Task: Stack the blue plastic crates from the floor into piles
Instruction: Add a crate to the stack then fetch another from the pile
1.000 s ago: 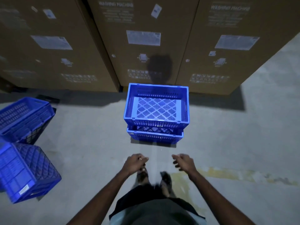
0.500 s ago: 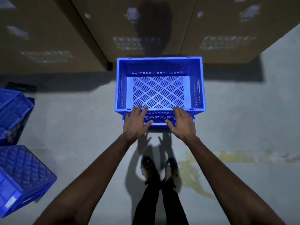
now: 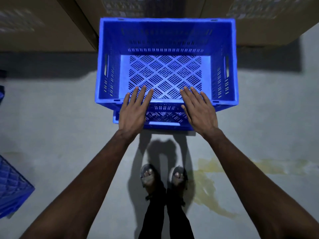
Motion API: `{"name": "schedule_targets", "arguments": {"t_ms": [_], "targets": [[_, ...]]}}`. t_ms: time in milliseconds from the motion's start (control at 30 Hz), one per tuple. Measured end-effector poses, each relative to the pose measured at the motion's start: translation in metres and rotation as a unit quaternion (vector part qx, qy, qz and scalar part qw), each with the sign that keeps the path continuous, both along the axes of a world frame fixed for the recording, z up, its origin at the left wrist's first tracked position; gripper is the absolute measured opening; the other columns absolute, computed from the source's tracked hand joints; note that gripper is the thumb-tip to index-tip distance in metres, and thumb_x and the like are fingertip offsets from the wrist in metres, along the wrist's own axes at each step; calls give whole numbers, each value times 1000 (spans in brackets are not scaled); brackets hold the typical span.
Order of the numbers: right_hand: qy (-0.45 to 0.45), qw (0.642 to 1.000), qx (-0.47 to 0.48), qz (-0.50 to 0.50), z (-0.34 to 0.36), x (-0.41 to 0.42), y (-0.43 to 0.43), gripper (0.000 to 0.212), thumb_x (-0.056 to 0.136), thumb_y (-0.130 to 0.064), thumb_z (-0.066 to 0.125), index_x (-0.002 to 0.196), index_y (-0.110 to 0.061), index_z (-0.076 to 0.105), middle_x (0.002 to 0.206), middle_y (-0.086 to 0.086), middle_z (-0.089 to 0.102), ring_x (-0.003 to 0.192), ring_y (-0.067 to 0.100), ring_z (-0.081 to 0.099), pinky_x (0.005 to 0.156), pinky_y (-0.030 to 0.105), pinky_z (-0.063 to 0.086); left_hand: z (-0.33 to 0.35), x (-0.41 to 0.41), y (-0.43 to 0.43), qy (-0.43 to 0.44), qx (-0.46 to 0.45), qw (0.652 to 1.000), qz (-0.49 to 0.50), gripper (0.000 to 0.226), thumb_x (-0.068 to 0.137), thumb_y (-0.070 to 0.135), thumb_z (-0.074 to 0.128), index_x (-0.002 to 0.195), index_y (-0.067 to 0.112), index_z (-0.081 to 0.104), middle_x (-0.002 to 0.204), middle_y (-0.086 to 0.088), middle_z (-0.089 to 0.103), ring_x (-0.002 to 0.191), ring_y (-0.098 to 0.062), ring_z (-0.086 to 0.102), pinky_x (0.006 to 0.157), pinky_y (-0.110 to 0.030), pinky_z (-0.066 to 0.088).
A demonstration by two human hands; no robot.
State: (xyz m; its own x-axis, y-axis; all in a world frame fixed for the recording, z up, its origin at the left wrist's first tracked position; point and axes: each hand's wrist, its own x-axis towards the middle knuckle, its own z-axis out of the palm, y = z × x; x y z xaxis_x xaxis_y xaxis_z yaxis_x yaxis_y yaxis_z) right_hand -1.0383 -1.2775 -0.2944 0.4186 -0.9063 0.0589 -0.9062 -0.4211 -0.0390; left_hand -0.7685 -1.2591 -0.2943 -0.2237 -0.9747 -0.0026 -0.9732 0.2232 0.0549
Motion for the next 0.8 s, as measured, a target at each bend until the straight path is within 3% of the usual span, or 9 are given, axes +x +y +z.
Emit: {"name": "schedule_targets", "arguments": {"t_ms": [67, 233, 333, 533, 633, 800], "targets": [[0, 1000, 9, -9, 1, -2, -4, 52, 112, -39, 27, 158, -16, 29, 163, 4, 33, 150, 24, 30, 122, 43, 23, 0, 9, -3, -14, -1, 1000, -13, 77, 95, 2, 54, 163, 20, 19, 166, -10, 30, 153, -35, 26, 123, -51, 23], [-26, 998, 40, -38, 4, 3, 0, 44, 111, -37, 30, 146, -17, 48, 158, 2, 43, 147, 23, 36, 121, 42, 24, -2, 12, 0, -10, -29, 999, -14, 49, 109, 18, 44, 157, 14, 35, 157, -11, 46, 143, -38, 43, 111, -50, 37], [-33, 998, 45, -35, 4, 4, 9, 41, 111, -37, 31, 140, -19, 53, 158, -1, 42, 149, 22, 34, 120, 42, 25, -2, 16, 8, -23, -32, 999, -28, 45, 111, 22, 41, 155, 13, 40, 155, -10, 48, 136, -38, 50, 105, -50, 42], [-42, 997, 46, -47, 1, 8, 45, 32, 108, -31, 45, 135, -21, 56, 159, -3, 40, 149, 21, 34, 117, 42, 29, 4, 21, 41, -7, -52, 998, -44, 50, 114, 28, 19, 150, 10, 49, 151, -10, 53, 131, -39, 56, 100, -51, 48], [-37, 996, 49, -58, 0, 7, 44, 31, 106, -29, 47, 134, -20, 57, 159, -2, 41, 148, 23, 35, 117, 43, 28, 4, 16, 38, -3, -72, 997, -39, 47, 114, 28, 23, 148, 10, 52, 149, -9, 56, 131, -38, 57, 101, -49, 47], [-28, 996, 64, -47, 4, 1, 24, 34, 109, -35, 36, 133, -23, 57, 158, -4, 42, 148, 22, 36, 117, 42, 28, 0, 10, 21, -3, -44, 999, -24, 39, 111, 24, 42, 147, 12, 51, 149, -8, 56, 134, -37, 52, 106, -49, 41]]}}
